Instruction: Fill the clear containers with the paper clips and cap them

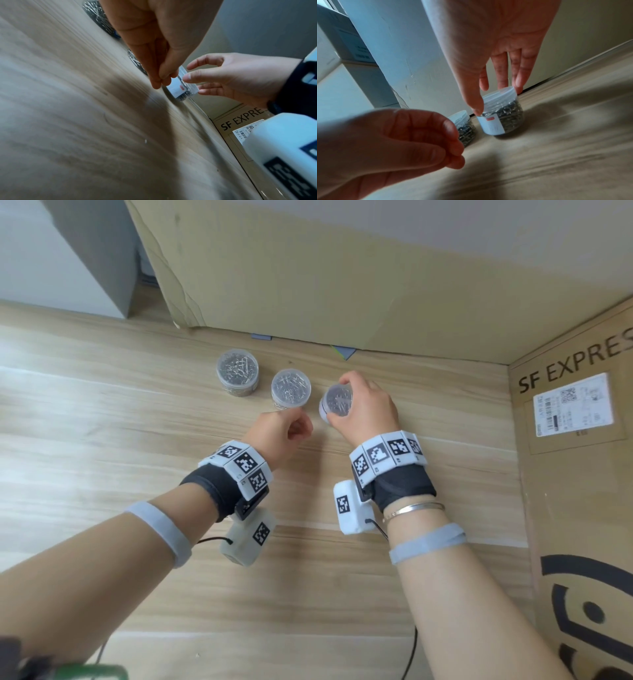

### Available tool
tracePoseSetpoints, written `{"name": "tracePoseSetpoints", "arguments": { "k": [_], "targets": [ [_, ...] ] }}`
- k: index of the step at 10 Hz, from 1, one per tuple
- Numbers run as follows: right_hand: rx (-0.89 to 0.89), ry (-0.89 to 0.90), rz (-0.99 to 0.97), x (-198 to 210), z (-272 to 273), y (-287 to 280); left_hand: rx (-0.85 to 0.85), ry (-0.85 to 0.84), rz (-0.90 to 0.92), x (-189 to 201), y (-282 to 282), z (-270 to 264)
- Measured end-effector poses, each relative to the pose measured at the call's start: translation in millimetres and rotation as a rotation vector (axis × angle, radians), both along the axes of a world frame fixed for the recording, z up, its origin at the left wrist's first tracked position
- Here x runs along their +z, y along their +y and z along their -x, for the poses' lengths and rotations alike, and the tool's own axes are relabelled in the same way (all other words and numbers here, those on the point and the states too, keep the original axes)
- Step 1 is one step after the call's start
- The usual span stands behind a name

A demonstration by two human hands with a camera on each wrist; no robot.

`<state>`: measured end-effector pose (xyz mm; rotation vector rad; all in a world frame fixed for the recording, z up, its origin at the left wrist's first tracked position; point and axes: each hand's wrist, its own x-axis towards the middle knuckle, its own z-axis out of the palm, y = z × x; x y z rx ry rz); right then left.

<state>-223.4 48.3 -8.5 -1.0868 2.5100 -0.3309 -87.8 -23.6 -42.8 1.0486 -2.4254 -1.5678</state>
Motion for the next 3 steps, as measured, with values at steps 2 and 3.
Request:
{"name": "tracePoseSetpoints", "arguments": {
  "k": [2, 3],
  "targets": [
    [0.023, 0.005, -0.006, -7.2, -1.3, -0.1, -0.020, -0.033, 0.030, 5.0, -0.5, -4.4],
    [-0.008, 0.020, 0.022, -1.2, 0.1, 3.6, 0.012, -0.023, 0.037, 8.2, -1.1, -3.8]
  ]
}}
